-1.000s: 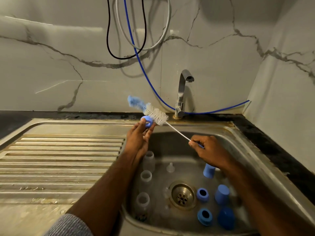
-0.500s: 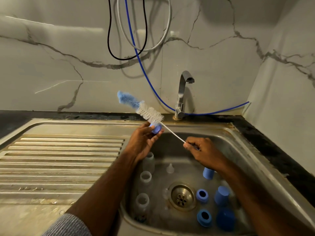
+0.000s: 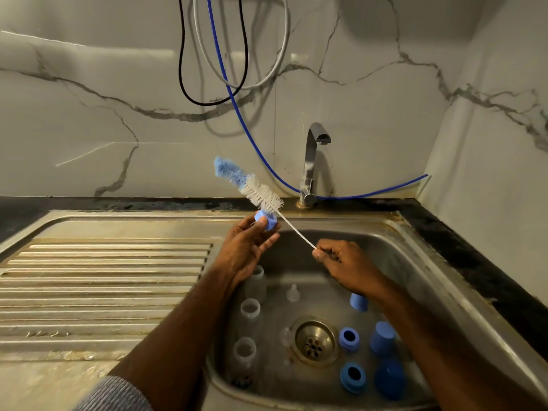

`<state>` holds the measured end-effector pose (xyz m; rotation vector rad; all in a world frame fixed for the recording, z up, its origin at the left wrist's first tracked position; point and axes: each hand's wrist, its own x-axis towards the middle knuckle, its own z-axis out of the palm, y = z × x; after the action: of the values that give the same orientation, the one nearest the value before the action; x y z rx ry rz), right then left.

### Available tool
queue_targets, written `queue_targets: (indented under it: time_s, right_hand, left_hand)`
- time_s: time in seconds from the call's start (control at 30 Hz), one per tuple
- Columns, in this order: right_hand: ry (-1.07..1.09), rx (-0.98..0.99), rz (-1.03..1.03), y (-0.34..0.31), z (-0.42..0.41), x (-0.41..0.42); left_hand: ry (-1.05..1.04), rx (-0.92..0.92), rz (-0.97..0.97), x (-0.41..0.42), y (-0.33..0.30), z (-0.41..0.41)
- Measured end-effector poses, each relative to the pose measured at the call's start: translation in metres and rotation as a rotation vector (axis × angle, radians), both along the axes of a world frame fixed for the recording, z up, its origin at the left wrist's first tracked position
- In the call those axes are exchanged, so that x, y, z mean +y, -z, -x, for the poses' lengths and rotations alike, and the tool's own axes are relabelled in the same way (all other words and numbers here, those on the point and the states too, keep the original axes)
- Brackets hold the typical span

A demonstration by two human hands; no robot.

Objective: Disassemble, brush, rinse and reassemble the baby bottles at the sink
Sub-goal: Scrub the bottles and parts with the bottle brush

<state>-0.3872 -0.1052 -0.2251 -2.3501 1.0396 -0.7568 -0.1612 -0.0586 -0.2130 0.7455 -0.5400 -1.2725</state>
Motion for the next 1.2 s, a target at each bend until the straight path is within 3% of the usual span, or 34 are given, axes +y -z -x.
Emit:
queue_targets:
  time_s: [0.2, 0.37, 0.57, 0.7, 0.9, 1.03, 1.2]
  right_hand:
    - [0.008, -0.024, -0.072, -0.006, 0.012, -0.005]
    - [-0.015, -0.028, -0.067, -0.005, 0.0, 0.003]
    - [-0.003, -0.047, -0.131, -0.009, 0.015, -0.006]
    - [-0.021, -0.044, -0.1, -0.006, 0.006, 0.0]
    - [-0.071, -0.09, -0.258, -0.011, 0.025, -0.005]
    - [-0.064, -0.067, -0.155, -0.008, 0.008, 0.001]
    - [-0.097, -0.071, -0.23, -0.01, 0.016, -0.003]
  left_hand:
    - [-0.031, 0.125, 0.052, -0.003, -0.002, -0.011]
    - [0.017, -0.07, 0.007, -0.001, -0.001, 0.007]
    - [-0.04, 0.17, 0.067, -0.001, -0.003, -0.008]
    - [-0.015, 0.025, 0.026, 0.001, -0.003, 0.0]
    - [-0.062, 0.106, 0.054, 0.0, -0.004, -0.012]
    - [0.021, -0.031, 0.0, 0.002, -0.001, 0.004]
    - [-0.036, 0.155, 0.052, 0.0, -0.004, -0.004]
